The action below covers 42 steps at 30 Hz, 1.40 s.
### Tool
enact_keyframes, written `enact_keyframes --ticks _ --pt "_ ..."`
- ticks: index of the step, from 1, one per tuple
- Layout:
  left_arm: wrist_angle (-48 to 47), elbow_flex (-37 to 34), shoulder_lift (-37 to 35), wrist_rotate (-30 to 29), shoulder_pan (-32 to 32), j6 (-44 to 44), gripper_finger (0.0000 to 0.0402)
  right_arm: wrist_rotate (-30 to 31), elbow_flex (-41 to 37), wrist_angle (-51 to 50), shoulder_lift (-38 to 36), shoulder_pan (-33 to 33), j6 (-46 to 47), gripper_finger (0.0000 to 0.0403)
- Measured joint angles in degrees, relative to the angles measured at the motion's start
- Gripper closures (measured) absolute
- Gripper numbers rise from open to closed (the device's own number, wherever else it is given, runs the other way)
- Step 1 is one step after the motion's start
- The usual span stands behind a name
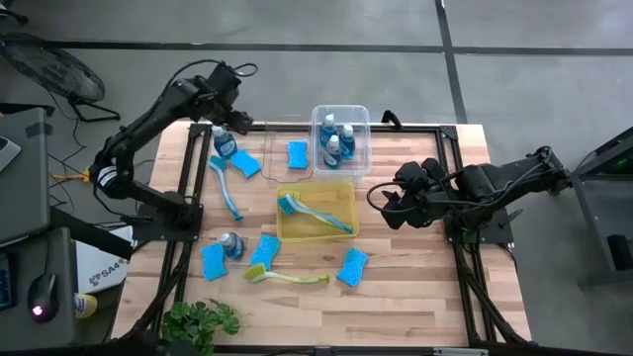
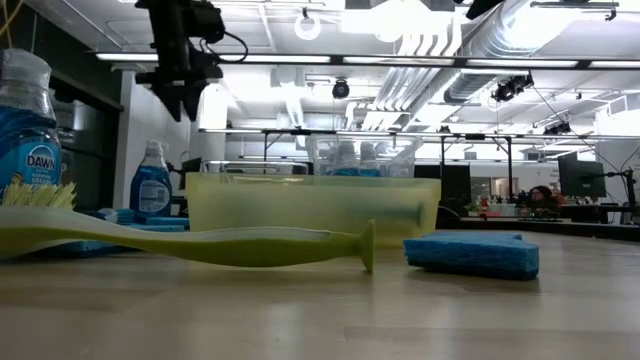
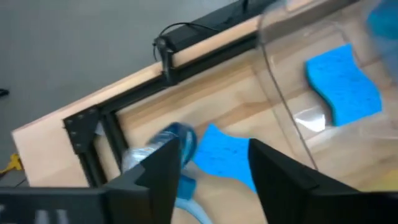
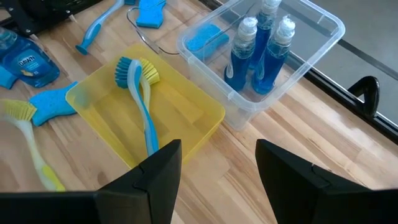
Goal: Pick & Place Kitchen Sink Supplies
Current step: Put the blue dishwasher liquid into the white bin
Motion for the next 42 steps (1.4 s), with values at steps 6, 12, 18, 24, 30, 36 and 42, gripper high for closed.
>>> enact_keyframes --ticks 6,12,18,24,30,36,42 --pt "-0.66 0.00 0.00 -2.29 3.77 0.38 0.0155 -0.66 0.00 0.22 0.00 0.00 0.08 0.0203" --pt "-0.76 -2.30 0.00 1.19 7.42 4.51 0.0145 -1.04 0.00 0.22 0.00 0.00 1.07 0.0203" --pt "1.35 -6.83 0.07 5.93 10.62 10.84 0.0144 -1.87 0.00 0.24 0.00 0.00 0.35 0.0203" --pt "2.69 -7.43 0.04 5.43 10.52 11.71 0.0144 -2.32 0.00 0.46 0.00 0.01 -0.33 0.0203" --pt "2.79 -7.41 1.19 3.33 10.10 10.42 0.0144 -2.41 0.00 1.26 0.00 0.02 -0.24 0.0203" --pt "1.16 -7.39 3.63 1.68 9.69 9.95 0.0144 -2.68 0.00 1.99 0.00 0.00 -0.24 0.0203" --pt "0.69 -7.37 4.67 0.64 9.65 8.89 0.0144 -3.14 0.00 2.16 0.01 0.00 -0.29 0.0203"
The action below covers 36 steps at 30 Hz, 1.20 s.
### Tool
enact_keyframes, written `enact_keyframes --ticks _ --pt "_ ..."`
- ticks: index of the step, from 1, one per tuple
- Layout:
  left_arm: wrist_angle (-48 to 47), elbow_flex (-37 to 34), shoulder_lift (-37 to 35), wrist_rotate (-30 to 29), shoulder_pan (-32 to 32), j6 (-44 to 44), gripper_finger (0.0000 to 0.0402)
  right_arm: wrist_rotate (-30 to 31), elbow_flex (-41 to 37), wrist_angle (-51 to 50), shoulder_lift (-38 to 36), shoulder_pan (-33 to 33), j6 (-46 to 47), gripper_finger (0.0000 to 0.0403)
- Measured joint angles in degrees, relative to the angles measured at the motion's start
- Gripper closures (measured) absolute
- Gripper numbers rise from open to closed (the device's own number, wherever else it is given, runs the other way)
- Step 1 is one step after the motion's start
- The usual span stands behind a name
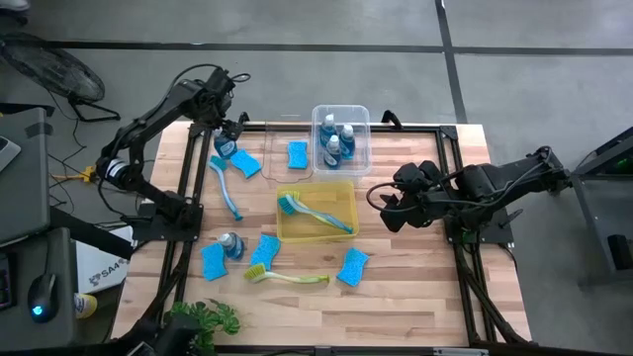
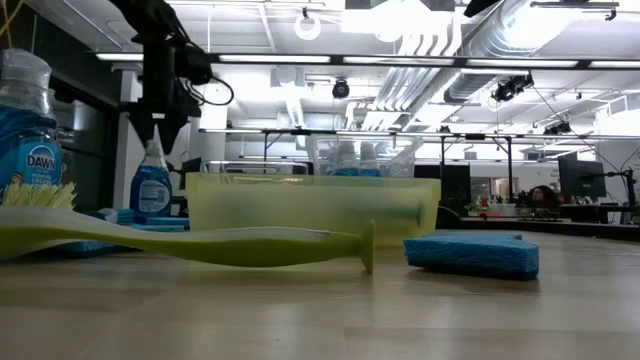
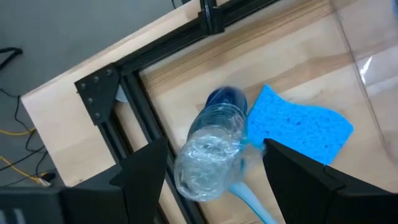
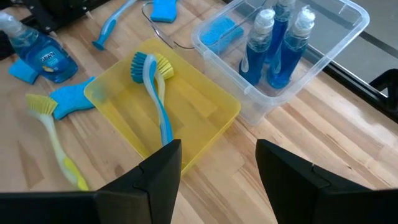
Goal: Pick & Place Kitchen Sink Supplies
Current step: Put the blue dishwasher liquid into the white bin
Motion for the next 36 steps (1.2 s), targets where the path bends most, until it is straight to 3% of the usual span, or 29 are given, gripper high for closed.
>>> enact_keyframes --ticks 15,28,36 --pt "-3.08 0.02 5.91 0.28 -0.63 -1.18 0.0148 -1.49 0.00 0.87 0.02 0.00 -2.36 0.0203" --pt "-5.62 0.09 6.72 1.92 -0.63 -1.07 0.0263 -3.04 0.00 1.25 0.02 0.02 -3.82 0.0203" --pt "-5.84 0.07 6.78 4.42 -0.66 -2.14 0.0299 -4.27 0.00 1.27 0.02 0.00 -3.82 0.0203"
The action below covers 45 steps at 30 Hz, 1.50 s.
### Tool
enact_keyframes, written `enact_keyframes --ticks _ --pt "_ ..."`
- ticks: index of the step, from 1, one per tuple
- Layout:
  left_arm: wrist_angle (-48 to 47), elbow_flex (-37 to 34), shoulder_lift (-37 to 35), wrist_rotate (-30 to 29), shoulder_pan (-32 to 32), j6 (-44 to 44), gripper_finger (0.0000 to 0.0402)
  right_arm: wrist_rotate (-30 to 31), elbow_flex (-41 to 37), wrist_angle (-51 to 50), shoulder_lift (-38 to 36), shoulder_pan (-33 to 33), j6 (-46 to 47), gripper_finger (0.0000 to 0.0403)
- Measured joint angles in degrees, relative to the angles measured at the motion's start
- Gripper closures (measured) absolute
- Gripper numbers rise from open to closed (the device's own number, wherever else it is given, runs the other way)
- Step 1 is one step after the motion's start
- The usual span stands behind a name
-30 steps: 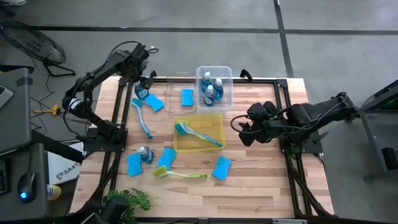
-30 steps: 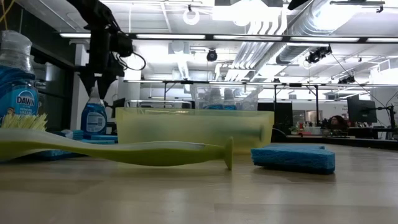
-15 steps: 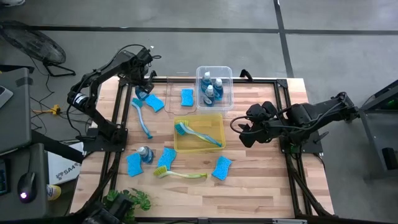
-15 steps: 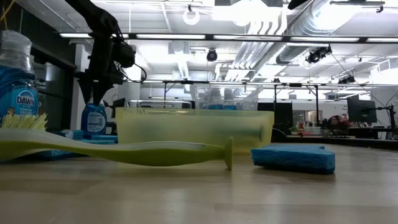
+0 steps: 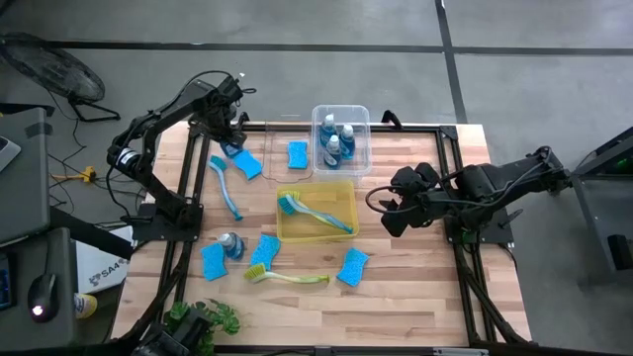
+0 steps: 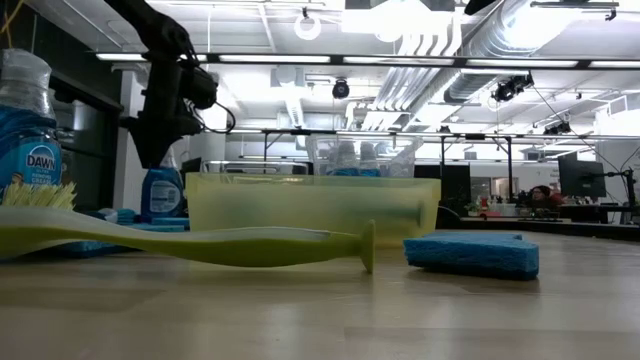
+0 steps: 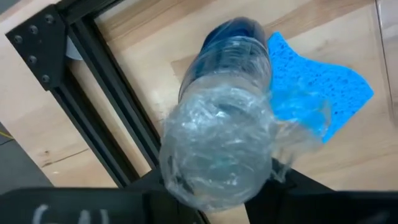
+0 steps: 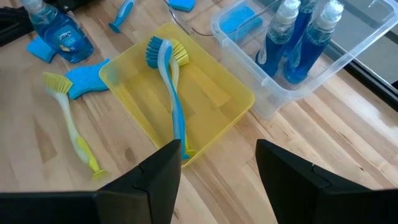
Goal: Pick & Place Kitchen Sink Supplies
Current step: Put the blue dishwasher liquid into the white bin
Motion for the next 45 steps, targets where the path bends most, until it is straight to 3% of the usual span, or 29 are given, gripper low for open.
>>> enact_keyframes --ticks 9,19,24,36,45 --pt "0.20 -0.04 0.00 1.68 -0.02 1.38 0.0289 -0.07 0.00 0.00 0.00 0.02 0.00 0.0203" --pt "0.08 -0.04 0.00 -1.83 0.00 -0.42 0.0160 -0.21 0.00 0.00 0.00 0.00 0.02 0.0203" --pt "3.14 -0.04 0.00 -2.41 0.00 3.69 0.0115 -1.73 0.00 0.01 0.00 0.01 0.21 0.0203" --pt "10.72 -0.04 -0.04 1.58 0.02 14.28 0.0108 -2.64 0.00 0.02 0.00 0.01 -1.27 0.0203" --pt "8.42 -0.04 0.58 1.33 0.02 22.12 0.0108 -3.65 0.00 0.02 0.00 0.02 -1.18 0.0203"
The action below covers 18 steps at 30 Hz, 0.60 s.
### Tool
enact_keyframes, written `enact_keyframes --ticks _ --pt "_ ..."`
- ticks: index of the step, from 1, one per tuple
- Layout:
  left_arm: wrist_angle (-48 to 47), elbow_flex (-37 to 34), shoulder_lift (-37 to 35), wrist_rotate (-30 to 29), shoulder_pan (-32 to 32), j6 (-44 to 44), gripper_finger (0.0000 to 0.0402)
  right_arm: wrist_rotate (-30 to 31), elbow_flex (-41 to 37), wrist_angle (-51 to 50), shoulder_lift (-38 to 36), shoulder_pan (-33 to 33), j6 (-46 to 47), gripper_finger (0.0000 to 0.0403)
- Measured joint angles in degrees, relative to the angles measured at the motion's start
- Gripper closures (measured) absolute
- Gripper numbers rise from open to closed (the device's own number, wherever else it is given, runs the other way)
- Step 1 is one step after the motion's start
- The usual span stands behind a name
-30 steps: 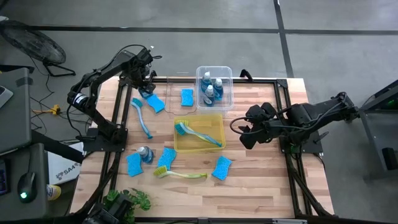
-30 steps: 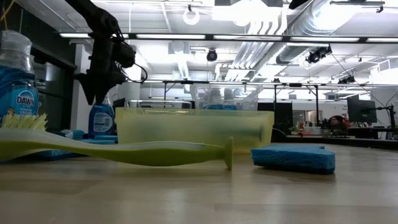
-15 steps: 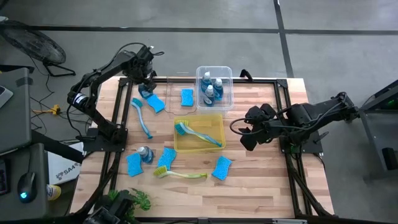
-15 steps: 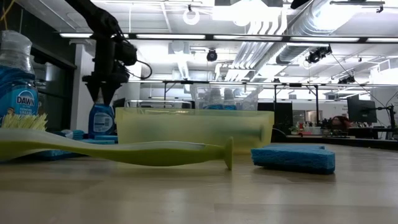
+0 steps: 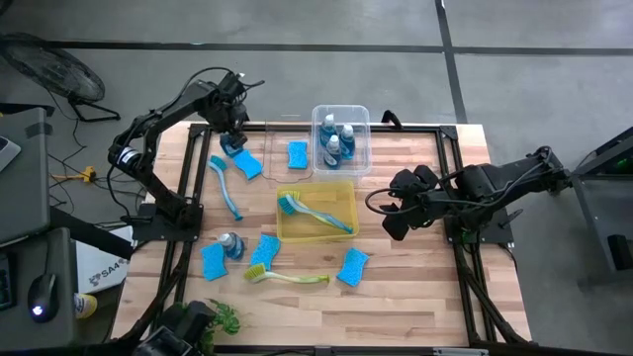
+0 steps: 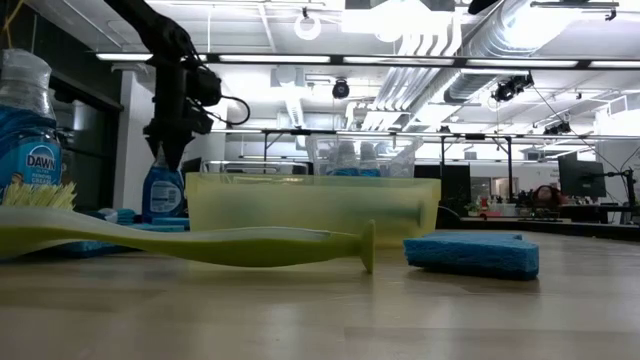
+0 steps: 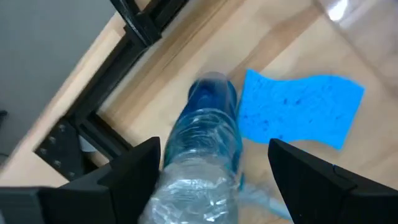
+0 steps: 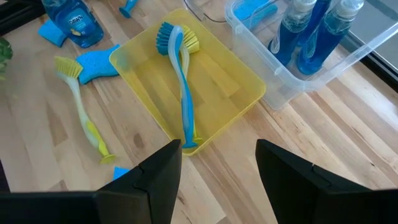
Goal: Pick & Place Kitchen Sink Supplies
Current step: Put the blue dishwasher liquid into the white bin
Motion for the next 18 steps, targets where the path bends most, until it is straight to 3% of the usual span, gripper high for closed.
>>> enact_keyframes --ticks 8,18 --pt "-0.38 -0.02 0.09 0.18 0.00 4.56 0.0116 0.17 0.00 0.05 0.00 -0.02 0.11 0.0203" --pt "-1.67 -0.02 0.12 0.34 0.00 6.21 0.0191 0.17 0.00 1.39 0.00 -0.01 0.13 0.0203"
